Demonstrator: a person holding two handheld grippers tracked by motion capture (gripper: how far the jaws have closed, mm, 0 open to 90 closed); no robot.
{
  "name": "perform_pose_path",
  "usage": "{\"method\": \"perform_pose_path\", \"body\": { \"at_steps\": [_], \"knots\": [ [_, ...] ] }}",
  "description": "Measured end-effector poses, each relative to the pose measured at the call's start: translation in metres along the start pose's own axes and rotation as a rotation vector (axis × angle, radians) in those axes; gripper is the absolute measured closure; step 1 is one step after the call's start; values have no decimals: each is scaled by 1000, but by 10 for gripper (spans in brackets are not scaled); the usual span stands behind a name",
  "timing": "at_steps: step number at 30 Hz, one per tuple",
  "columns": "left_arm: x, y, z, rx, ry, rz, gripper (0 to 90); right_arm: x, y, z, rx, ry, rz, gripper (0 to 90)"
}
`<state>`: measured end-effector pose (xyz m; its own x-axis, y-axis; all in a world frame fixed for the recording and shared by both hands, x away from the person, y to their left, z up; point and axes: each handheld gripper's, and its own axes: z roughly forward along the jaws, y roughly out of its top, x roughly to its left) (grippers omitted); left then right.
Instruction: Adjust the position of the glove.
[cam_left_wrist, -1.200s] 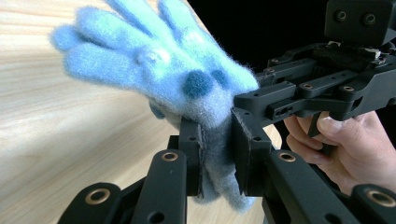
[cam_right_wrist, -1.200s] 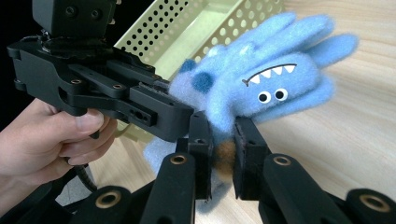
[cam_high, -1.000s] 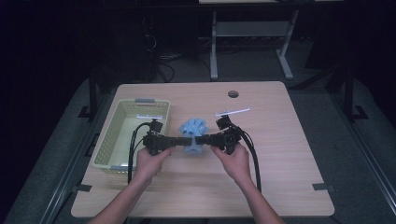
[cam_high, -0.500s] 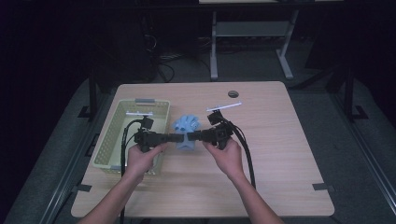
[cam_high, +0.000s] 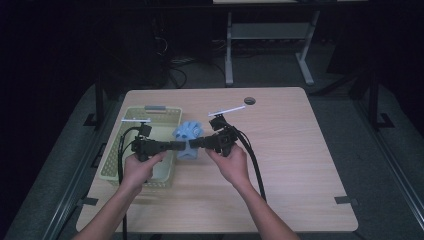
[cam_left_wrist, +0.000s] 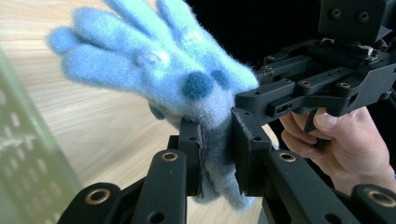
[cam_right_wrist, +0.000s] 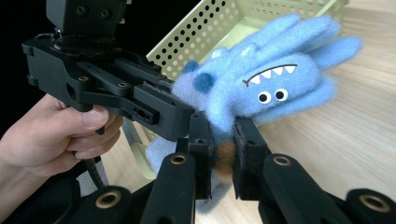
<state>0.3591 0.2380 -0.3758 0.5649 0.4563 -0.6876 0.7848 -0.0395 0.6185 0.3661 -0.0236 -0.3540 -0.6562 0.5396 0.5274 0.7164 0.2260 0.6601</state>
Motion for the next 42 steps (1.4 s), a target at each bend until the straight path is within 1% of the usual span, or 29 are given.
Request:
{"method": "perform_pose_path", "body": {
  "at_steps": [4, 5, 6, 8, 10, 12, 15, 16, 19, 21, 25, 29, 32, 42],
  "knots": [
    [2, 0, -7, -3, 6, 1, 749, 5, 5, 7, 4, 4, -6, 800],
    [2, 0, -9, -5, 7, -4, 749, 5, 5, 7, 4, 4, -6, 800],
    [3, 0, -10, -3, 9, 0, 749, 6, 5, 9, 5, 5, -2, 800],
    [5, 0, -15, -10, 11, -6, 749, 9, 8, 13, 11, 11, -3, 800],
    [6, 0, -17, -7, 9, -2, 749, 10, 9, 14, 9, 15, -1, 800],
    [7, 0, -20, -7, 15, -6, 749, 10, 10, 17, 9, 25, -4, 800],
    [9, 0, -24, -7, 21, 0, 749, 11, 11, 22, 15, 32, 0, 800],
    [9, 0, -26, -8, 22, -9, 749, 12, 12, 24, 16, 33, -8, 800],
    [12, -1, -31, -6, 26, -5, 750, 15, 14, 28, 23, 34, -9, 800],
    [14, -1, -35, -8, 29, -4, 750, 16, 16, 33, 29, 41, -19, 800],
    [17, 0, -42, -10, 32, -3, 750, 19, 20, 39, 28, 54, -13, 801],
    [19, 0, -47, -11, 37, -9, 750, 20, 21, 43, 29, 59, -20, 801],
    [22, -1, -52, -8, 42, -11, 750, 21, 23, 49, 30, 68, -14, 801],
    [29, -1, -64, -16, 49, -27, 751, 28, 28, 61, 33, 70, -25, 801]
  ]
}}
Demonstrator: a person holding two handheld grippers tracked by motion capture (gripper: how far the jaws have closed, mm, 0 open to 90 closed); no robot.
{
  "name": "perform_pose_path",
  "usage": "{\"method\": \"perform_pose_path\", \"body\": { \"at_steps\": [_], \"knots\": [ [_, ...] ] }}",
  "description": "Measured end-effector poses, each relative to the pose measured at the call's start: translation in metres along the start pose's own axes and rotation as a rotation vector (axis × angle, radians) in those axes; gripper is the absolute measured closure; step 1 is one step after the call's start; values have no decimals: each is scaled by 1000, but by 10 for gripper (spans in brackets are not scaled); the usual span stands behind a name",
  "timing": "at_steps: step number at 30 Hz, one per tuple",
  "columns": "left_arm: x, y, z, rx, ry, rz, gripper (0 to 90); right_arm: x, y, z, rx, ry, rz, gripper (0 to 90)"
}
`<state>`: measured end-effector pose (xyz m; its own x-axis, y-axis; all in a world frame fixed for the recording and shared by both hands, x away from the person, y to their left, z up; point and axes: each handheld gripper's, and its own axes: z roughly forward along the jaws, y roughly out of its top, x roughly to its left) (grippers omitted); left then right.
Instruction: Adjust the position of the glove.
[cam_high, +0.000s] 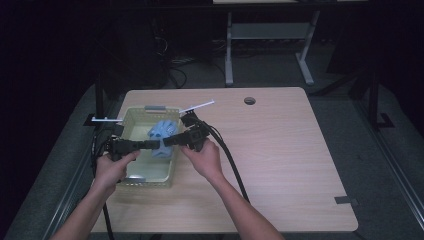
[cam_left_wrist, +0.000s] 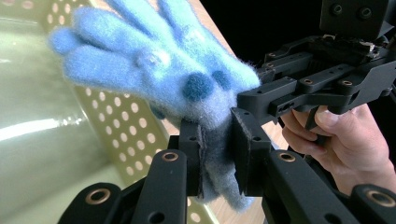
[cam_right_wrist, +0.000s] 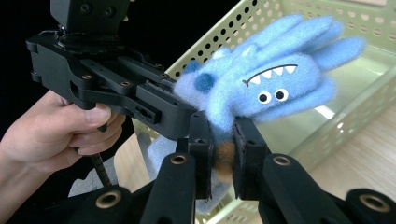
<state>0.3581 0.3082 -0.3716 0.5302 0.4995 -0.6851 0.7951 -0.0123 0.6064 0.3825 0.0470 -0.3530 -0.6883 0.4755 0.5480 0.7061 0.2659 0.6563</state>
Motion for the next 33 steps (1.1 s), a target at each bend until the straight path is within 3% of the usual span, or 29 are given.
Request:
{"method": "perform_pose_path", "body": {
  "at_steps": [19, 33],
  "knots": [
    [12, -2, -20, 3, 44, -24, 751, 3, 6, 27, 18, 36, 12, 801],
    [27, 0, -27, 52, 101, -44, 754, -2, 10, 52, 50, 33, 19, 801]
  ]
}}
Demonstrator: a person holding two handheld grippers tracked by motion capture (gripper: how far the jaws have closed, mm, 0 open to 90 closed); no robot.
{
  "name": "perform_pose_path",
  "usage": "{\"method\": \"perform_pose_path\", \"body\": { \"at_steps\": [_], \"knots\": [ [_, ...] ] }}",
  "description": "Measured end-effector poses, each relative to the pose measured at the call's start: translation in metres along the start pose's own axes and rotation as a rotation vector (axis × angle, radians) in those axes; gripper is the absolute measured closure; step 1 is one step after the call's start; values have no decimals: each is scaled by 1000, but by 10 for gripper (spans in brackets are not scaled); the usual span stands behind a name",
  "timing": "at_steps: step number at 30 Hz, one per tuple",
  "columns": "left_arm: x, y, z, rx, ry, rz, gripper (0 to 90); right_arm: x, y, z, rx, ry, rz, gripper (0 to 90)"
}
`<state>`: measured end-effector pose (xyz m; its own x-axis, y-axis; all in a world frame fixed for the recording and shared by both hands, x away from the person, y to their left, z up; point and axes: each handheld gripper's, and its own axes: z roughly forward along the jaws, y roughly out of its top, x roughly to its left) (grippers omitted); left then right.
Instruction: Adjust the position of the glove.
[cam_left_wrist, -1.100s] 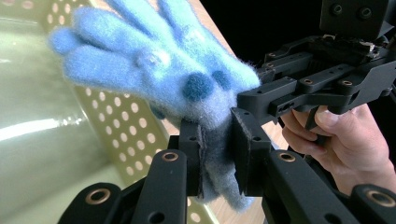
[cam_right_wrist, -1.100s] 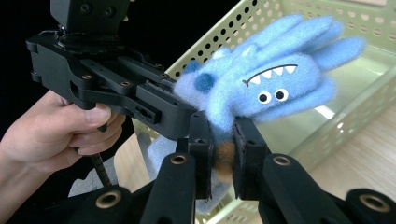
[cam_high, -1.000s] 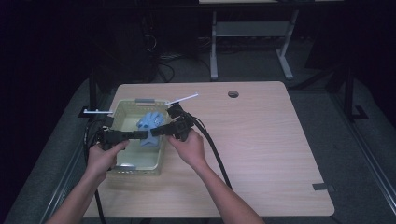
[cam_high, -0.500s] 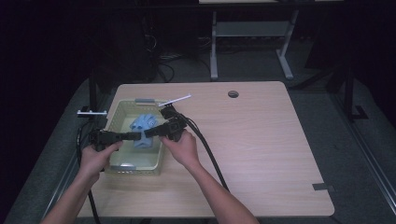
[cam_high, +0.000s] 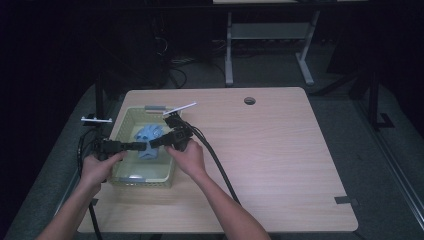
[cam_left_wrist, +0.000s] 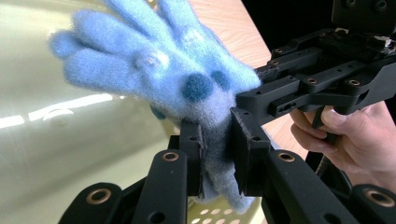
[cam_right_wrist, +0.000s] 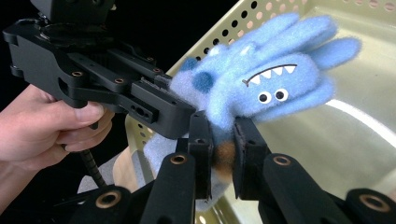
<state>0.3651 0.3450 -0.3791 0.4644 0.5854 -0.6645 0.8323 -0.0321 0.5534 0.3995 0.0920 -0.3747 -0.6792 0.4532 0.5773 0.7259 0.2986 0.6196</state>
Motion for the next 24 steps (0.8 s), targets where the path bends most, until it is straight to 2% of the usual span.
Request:
{"method": "perform_pose_path", "body": {
  "at_steps": [4, 11, 18, 24],
  "knots": [
    [3, 0, 0, 8, 18, -6, 755, -3, 1, 7, 11, -3, 18, 801],
    [7, 0, 2, 31, 53, -15, 756, -6, 0, 15, 24, -13, 20, 800],
    [10, -1, 7, 75, 117, 9, 757, -8, -1, 25, 62, -34, 16, 798],
    [15, -3, 8, 95, 129, -1, 763, -9, -2, 32, 92, -45, 15, 797]
  ]
}}
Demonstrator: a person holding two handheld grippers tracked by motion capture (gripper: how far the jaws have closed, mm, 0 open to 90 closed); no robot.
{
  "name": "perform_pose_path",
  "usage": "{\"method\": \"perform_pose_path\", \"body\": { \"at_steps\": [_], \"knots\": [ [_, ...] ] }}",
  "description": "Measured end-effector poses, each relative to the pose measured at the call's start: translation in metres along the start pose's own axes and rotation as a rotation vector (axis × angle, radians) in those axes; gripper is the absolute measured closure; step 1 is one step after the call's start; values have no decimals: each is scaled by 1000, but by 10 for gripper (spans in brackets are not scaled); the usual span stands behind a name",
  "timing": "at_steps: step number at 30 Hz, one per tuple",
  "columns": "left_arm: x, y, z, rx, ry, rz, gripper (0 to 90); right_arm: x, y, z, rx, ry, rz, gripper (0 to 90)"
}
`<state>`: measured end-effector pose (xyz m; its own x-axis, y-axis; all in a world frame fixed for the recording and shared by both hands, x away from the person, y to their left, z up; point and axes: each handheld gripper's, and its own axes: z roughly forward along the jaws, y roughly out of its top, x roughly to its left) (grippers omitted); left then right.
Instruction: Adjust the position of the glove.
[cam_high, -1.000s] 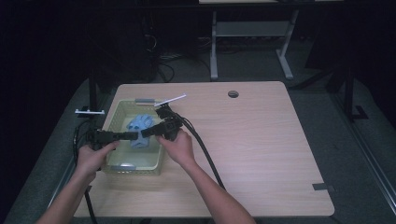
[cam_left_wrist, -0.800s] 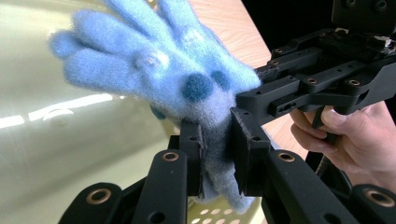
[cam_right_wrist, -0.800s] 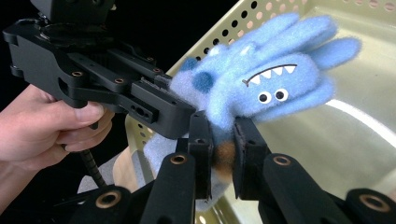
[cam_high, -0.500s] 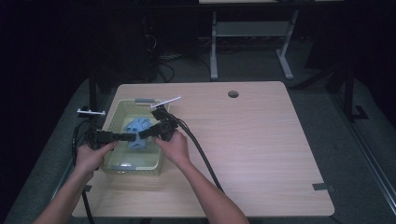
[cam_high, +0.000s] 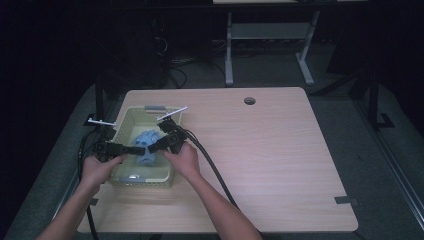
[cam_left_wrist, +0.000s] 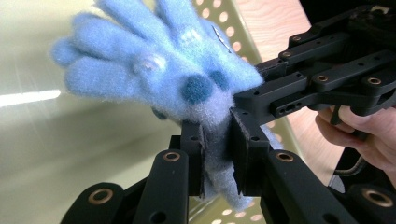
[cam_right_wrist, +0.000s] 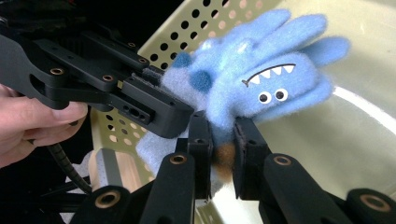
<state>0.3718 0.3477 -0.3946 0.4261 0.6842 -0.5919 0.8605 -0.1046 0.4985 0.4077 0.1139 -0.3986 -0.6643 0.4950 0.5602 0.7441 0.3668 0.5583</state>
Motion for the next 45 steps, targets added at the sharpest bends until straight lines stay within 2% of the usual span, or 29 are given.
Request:
{"method": "perform_pose_path", "body": {
  "at_steps": [8, 11, 12, 15, 16, 17, 18, 19, 21, 22, 27, 31, 32, 35, 37, 38, 39, 42, 44, 45],
  "knots": [
    [-1, 0, 3, 7, 37, 5, 772, 0, 0, 2, 10, -44, 4, 775],
    [1, 0, 3, 20, 76, 11, 774, 0, 1, -3, 10, -80, -4, 776],
    [3, 0, 4, 34, 102, 4, 776, -1, 1, -7, 0, -85, 6, 776],
    [5, 0, 6, 55, 121, -5, 778, -1, 2, -11, -1, -83, 4, 776],
    [6, 1, 7, 60, 132, -14, 779, 0, 2, -12, -2, -84, 0, 776],
    [6, 2, 10, 87, 160, -15, 780, 0, 2, -13, -3, -85, -2, 777],
    [6, 2, 10, 87, 160, -15, 784, 0, 2, -13, -3, -85, -2, 777],
    [4, 3, 13, 96, 179, -23, 784, 0, 1, -15, -4, -78, -8, 776],
    [4, 4, 18, 132, 209, -17, 785, 0, 1, -16, -1, -77, -10, 776],
    [2, 6, 22, 160, 242, -14, 788, 0, 0, -17, -5, -76, -16, 777],
    [1, 8, 26, 192, 267, -23, 765, 0, 0, -20, -12, -69, -11, 776],
    [2, 8, 22, 177, 293, -27, 667, -1, -1, -22, -17, -69, -11, 776],
    [3, 9, 19, 178, 303, -19, 658, -2, -1, -23, -16, -67, -11, 776],
    [1, 10, 13, 139, 322, -17, 653, -2, -2, -26, -21, -67, -14, 774],
    [-2, 10, 10, 126, 318, -1, 692, -1, -2, -28, -29, -63, -15, 774],
    [-5, 12, 6, 122, 329, 30, 732, 1, -2, -30, -31, -62, -17, 774],
    [-5, 12, 6, 122, 329, 30, 762, 1, -2, -30, -31, -62, -17, 774],
    [-8, 13, 12, 141, 341, 40, 779, 2, -2, -32, -38, -58, -22, 775],
    [-7, 13, 17, 184, 356, 55, 779, 2, -2, -32, -39, -59, -23, 775],
    [-7, 13, 21, 181, 358, 48, 779, 1, -2, -33, -39, -58, -22, 774]
  ]
}}
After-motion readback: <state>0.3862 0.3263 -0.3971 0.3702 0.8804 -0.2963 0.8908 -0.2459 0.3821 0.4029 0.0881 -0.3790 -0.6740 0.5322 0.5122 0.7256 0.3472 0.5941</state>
